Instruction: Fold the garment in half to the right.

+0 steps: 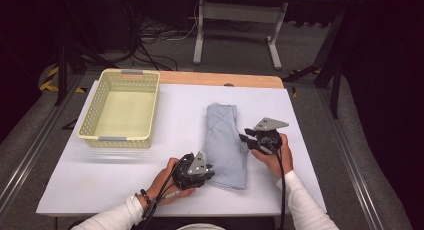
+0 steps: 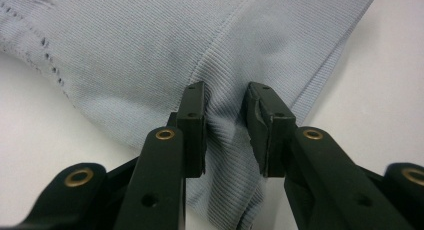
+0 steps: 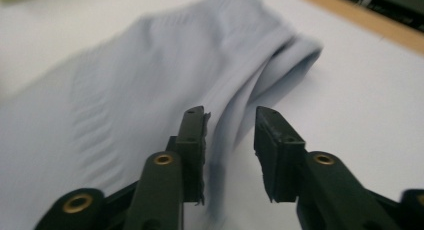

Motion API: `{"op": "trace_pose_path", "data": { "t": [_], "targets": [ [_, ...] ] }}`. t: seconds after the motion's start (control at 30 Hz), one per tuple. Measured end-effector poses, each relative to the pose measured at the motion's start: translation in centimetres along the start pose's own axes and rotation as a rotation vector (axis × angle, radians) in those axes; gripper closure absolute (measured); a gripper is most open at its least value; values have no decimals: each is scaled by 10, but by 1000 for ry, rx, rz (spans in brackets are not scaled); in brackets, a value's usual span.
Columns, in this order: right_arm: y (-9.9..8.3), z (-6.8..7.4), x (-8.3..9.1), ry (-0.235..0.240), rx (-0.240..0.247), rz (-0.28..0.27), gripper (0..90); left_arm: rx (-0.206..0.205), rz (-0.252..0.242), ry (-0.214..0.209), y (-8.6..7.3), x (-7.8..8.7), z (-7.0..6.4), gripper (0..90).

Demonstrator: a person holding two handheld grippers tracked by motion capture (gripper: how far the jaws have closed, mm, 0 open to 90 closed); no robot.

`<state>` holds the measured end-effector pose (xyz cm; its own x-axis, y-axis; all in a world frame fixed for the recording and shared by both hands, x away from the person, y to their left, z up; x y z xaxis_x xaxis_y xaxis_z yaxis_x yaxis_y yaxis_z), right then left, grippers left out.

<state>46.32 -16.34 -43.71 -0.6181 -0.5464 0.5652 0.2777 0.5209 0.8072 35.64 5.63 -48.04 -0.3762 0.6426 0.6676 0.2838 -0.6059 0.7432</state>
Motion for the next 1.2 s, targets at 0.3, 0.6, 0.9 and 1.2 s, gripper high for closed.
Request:
{"op": "trace_pose_path", "data": {
  "t": [0.3, 0.6, 0.9, 1.2],
  "targets": [
    [52, -39, -55, -57, -78, -43, 574, 6, -7, -8, -2, -1, 0, 705],
    [39, -40, -109, -13, -66, 149, 501, 2, -13, -4, -3, -1, -1, 706],
    [28, -40, -125, 12, -109, 170, 447, 5, -19, -4, -3, -2, -1, 706],
    [32, -43, -114, -10, -133, 108, 805, 7, -17, -3, -3, -2, -1, 706]
  ]
}}
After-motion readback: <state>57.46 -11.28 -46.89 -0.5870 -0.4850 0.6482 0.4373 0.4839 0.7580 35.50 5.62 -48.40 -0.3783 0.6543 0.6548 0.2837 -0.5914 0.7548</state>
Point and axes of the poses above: each handheld gripper's, and its own axes: x roughly backward along the jaws, y roughly out of its top, z roughly to its left, the point moved 4 cm from there along -x, roughly forward along the jaws, and after that the axes turned 5 degrees about x, right-handed, at the moved point
